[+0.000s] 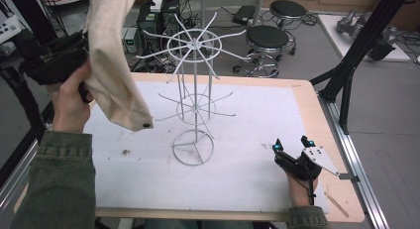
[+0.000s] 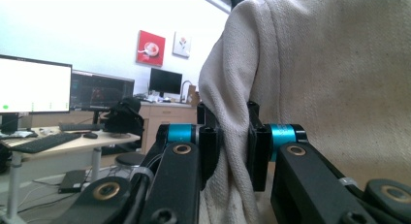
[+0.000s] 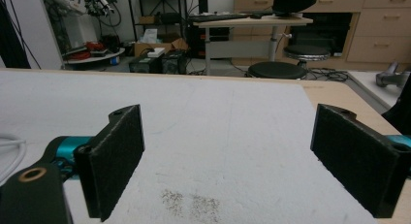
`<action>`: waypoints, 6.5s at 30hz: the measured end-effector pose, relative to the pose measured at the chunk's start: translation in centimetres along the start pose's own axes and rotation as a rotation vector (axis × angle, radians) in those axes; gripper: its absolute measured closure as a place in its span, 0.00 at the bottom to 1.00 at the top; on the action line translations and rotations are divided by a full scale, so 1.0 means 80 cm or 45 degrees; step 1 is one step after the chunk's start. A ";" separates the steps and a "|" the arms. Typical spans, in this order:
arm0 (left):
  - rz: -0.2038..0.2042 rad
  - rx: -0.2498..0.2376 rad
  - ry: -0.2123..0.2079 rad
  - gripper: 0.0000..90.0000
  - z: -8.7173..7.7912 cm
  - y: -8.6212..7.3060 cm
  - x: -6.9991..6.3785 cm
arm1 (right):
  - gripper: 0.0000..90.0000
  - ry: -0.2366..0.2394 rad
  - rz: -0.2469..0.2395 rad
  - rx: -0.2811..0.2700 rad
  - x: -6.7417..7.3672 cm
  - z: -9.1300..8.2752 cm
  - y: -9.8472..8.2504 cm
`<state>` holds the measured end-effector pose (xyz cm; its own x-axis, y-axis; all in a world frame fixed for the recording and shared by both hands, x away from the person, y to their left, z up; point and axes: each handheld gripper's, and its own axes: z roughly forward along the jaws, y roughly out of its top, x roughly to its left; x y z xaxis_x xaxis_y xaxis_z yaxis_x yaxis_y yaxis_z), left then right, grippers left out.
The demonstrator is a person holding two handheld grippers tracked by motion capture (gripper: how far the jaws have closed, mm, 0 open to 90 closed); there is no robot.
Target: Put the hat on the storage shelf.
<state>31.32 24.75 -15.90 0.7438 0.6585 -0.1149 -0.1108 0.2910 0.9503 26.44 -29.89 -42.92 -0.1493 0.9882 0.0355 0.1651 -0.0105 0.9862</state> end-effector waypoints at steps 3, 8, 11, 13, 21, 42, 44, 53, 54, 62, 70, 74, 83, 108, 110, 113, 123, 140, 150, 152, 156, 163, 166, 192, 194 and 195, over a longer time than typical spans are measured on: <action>-0.009 0.006 -0.011 0.89 0.008 -0.002 -0.003 | 0.12 0.001 0.011 0.011 0.000 0.000 0.000; -0.010 0.020 -0.013 0.89 0.019 -0.004 -0.006 | 0.12 0.004 0.003 0.006 0.000 0.000 0.000; -0.012 0.024 -0.014 0.89 0.026 -0.004 -0.008 | 0.12 0.004 0.002 0.007 0.000 0.000 0.000; -0.013 0.035 -0.014 0.89 0.030 -0.005 -0.008 | 0.12 0.004 0.002 0.007 0.000 0.000 0.000; -0.014 0.060 0.007 0.88 0.039 -0.009 -0.011 | 0.12 0.006 0.002 0.008 0.000 0.000 0.000; 0.190 0.201 0.129 0.86 0.046 -0.021 -0.029 | 0.12 0.005 0.001 0.012 0.000 0.001 0.000; 0.227 0.226 0.124 0.85 0.044 -0.025 -0.033 | 0.12 0.005 0.001 0.013 0.000 0.001 0.000; 0.258 0.239 0.148 0.85 0.031 -0.043 -0.031 | 0.13 0.002 -0.003 0.012 0.000 0.001 0.000; 0.257 0.237 0.149 0.84 0.031 -0.045 -0.030 | 0.13 0.000 -0.002 0.013 0.000 0.001 0.000; 0.173 0.188 0.105 0.79 0.022 -0.058 -0.023 | 0.13 0.000 -0.006 0.015 0.000 0.002 0.000; 0.140 0.186 0.100 0.72 0.020 -0.068 -0.019 | 0.13 0.000 -0.002 0.015 0.000 0.002 -0.001; 0.133 0.194 0.094 0.71 0.020 -0.070 -0.019 | 0.13 -0.002 0.000 0.015 0.000 0.002 -0.001; 0.105 0.185 0.080 0.63 0.014 -0.080 -0.017 | 0.13 -0.001 0.001 0.015 0.000 0.002 -0.001; -0.002 0.062 0.193 0.30 -0.041 -0.096 0.006 | 0.13 -0.006 0.005 0.023 0.000 0.002 -0.001; -0.021 0.040 0.212 0.29 -0.051 -0.099 0.010 | 0.13 -0.004 0.008 0.020 0.000 0.002 -0.001; -0.012 0.032 0.270 0.28 -0.063 -0.103 0.015 | 0.13 -0.006 0.007 0.021 0.000 0.002 -0.001; 0.083 0.006 0.469 0.29 -0.089 -0.112 0.016 | 0.13 -0.002 0.003 0.024 0.001 0.002 -0.001; 0.159 0.015 0.819 0.22 -0.123 -0.137 0.024 | 0.13 -0.004 -0.001 0.025 0.000 0.002 -0.001; 0.188 0.088 0.881 0.22 -0.146 -0.175 0.027 | 0.13 -0.004 -0.001 0.026 0.000 0.002 -0.001; 0.190 0.090 0.893 0.22 -0.151 -0.182 0.028 | 0.13 -0.005 -0.002 0.026 0.000 0.002 -0.001; 0.184 0.104 0.912 0.22 -0.157 -0.192 0.029 | 0.13 -0.004 -0.008 0.031 0.000 0.003 -0.001; 0.183 0.145 0.923 0.22 -0.166 -0.206 0.029 | 0.13 -0.002 -0.008 0.032 0.000 0.003 -0.001; 0.173 0.170 0.927 0.22 -0.170 -0.215 0.030 | 0.13 -0.001 -0.006 0.036 0.001 0.003 -0.001; 0.122 0.309 1.004 0.20 -0.202 -0.263 0.036 | 0.13 -0.001 -0.009 0.043 0.000 0.004 -0.002; 0.124 0.315 1.011 0.20 -0.206 -0.267 0.035 | 0.13 0.001 -0.005 0.040 0.001 0.004 -0.002; 0.122 0.320 1.016 0.20 -0.209 -0.270 0.035 | 0.13 0.000 -0.007 0.040 0.001 0.003 -0.002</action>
<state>24.80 31.92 -41.58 0.0391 0.9931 -0.1106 0.0705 0.1077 0.9917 26.68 -29.78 -43.09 -0.1504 0.9881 0.0304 0.1949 -0.0005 0.9808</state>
